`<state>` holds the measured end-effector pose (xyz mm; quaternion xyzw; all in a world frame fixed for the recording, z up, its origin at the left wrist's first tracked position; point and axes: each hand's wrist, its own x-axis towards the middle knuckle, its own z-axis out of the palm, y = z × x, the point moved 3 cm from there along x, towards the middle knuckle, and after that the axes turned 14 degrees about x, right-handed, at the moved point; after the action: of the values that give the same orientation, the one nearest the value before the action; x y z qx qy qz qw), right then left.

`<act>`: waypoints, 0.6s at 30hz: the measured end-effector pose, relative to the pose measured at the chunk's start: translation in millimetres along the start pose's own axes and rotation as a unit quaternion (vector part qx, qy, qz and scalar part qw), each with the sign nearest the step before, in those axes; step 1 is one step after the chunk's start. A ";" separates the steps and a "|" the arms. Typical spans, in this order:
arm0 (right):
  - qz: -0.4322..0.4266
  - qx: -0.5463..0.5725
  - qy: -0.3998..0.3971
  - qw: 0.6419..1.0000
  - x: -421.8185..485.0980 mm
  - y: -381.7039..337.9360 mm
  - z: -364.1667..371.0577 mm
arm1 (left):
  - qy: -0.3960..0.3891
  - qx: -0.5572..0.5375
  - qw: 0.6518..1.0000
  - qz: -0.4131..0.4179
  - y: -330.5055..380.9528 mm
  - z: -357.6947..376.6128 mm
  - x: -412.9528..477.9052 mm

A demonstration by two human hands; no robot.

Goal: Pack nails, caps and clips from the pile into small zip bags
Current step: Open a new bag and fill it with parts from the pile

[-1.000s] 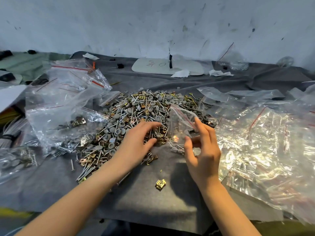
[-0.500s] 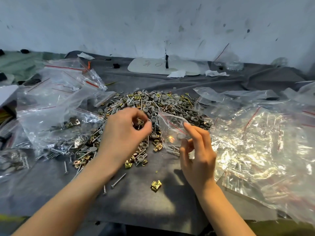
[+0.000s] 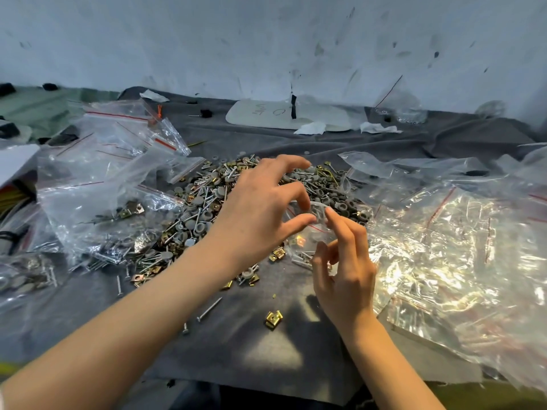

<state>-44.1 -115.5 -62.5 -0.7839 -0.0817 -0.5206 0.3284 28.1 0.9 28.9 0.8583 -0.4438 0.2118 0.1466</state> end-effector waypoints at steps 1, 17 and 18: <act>0.001 -0.001 -0.001 1.000 -0.1 0.0 0.2 | -0.009 -0.003 1.000 0.006 -0.1 0.6 0.2; 0.023 0.014 0.022 0.999 0.7 4.0 -3.2 | 0.125 -0.070 0.988 -0.064 -29.6 -3.3 -18.0; 0.027 0.012 0.027 0.999 0.7 4.6 -3.9 | 0.040 -0.038 0.997 -0.055 -32.3 7.3 -25.7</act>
<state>-44.6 -121.5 -62.9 -0.7675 -0.0580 -0.5314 0.3538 43.2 33.8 7.8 0.8661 -0.3975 0.2204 0.2082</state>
